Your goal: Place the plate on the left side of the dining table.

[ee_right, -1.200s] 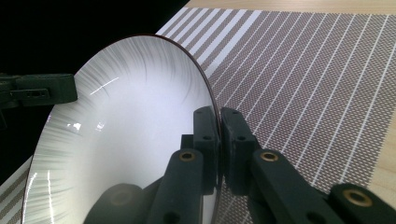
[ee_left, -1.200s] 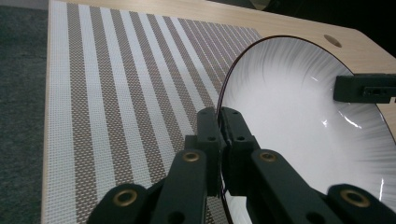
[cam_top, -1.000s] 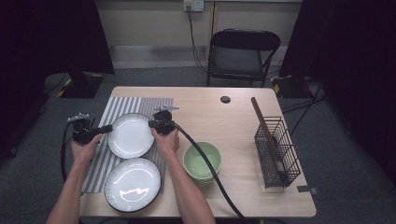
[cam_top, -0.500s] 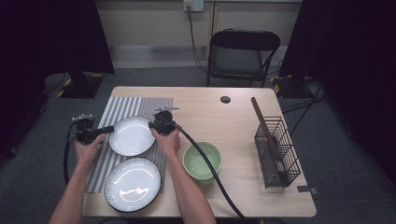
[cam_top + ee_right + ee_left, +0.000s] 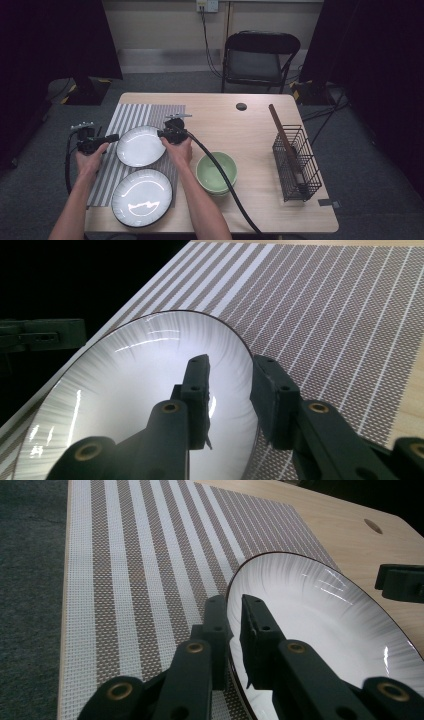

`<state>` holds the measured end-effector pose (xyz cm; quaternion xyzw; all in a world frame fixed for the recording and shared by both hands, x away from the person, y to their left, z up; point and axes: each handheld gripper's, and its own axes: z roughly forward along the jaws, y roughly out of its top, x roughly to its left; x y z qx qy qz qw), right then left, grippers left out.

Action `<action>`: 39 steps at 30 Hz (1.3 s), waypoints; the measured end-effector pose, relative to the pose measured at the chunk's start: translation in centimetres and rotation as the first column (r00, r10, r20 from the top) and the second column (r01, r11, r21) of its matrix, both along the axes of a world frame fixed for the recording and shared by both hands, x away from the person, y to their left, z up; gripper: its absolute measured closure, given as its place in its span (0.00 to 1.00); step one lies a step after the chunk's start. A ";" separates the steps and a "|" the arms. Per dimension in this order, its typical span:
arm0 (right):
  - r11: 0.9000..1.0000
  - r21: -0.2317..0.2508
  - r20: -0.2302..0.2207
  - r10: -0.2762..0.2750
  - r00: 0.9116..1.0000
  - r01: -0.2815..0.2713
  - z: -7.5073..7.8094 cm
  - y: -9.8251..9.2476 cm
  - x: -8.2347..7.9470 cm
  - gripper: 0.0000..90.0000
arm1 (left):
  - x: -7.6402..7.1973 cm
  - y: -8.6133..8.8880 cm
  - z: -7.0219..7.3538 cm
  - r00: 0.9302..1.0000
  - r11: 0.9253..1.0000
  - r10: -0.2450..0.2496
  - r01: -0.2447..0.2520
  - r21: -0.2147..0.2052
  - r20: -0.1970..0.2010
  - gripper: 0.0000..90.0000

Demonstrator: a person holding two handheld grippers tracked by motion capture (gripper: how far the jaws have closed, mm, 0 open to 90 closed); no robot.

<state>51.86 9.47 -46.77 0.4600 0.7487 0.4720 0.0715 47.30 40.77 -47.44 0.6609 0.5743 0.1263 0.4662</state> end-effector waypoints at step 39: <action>0.996 0.047 0.110 0.072 0.991 -0.077 8.0 -3.2 -2.3 0.62 | -6.7 -3.8 5.2 0.981 0.987 -0.149 0.141 0.071 0.123 0.56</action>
